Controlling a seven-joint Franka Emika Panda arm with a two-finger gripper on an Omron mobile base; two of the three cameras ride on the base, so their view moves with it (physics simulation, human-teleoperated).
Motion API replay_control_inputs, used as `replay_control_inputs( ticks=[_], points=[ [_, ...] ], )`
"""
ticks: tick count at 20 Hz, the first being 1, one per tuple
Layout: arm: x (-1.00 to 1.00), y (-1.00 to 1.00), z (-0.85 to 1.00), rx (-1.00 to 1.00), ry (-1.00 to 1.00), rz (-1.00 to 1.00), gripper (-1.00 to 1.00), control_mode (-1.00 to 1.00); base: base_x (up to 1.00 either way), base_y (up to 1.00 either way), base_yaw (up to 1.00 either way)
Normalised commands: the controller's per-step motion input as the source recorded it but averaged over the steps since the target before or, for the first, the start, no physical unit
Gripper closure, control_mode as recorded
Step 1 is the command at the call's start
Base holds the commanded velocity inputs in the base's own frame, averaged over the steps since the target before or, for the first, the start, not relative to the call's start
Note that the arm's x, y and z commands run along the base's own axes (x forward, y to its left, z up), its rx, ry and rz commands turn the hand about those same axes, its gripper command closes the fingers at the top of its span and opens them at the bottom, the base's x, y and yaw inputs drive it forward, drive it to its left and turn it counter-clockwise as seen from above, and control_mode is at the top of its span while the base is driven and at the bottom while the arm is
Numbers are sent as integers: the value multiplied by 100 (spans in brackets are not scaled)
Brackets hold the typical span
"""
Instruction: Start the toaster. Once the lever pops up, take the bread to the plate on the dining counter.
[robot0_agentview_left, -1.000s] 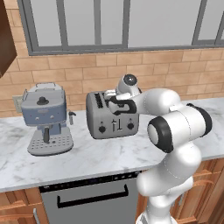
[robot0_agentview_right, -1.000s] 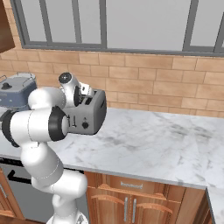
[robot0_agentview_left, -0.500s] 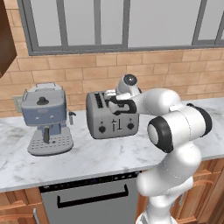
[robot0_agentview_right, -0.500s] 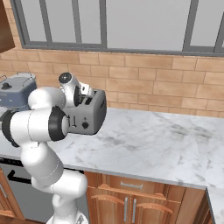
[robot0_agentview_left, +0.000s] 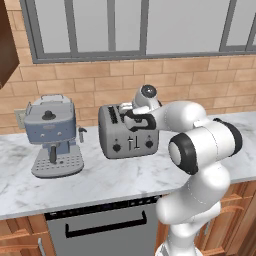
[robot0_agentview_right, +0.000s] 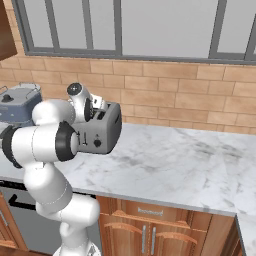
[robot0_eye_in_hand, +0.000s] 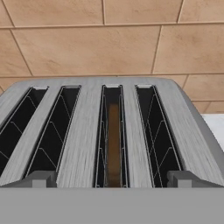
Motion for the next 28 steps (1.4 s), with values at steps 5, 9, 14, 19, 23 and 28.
replay_control_inputs(
  ticks=[5,9,14,19,23,28],
  points=[
    [0,0,0,0,0,0,-100,-100,0,0,0],
    [0,0,0,0,0,0,-100,-100,0,0,0],
    [0,0,0,0,0,0,-100,-100,0,0,0],
    [0,0,0,0,0,0,-100,-100,0,0,0],
    [0,0,0,0,0,0,-100,-100,0,0,0],
    [0,0,0,0,0,0,-100,-100,0,0,0]
  ],
)
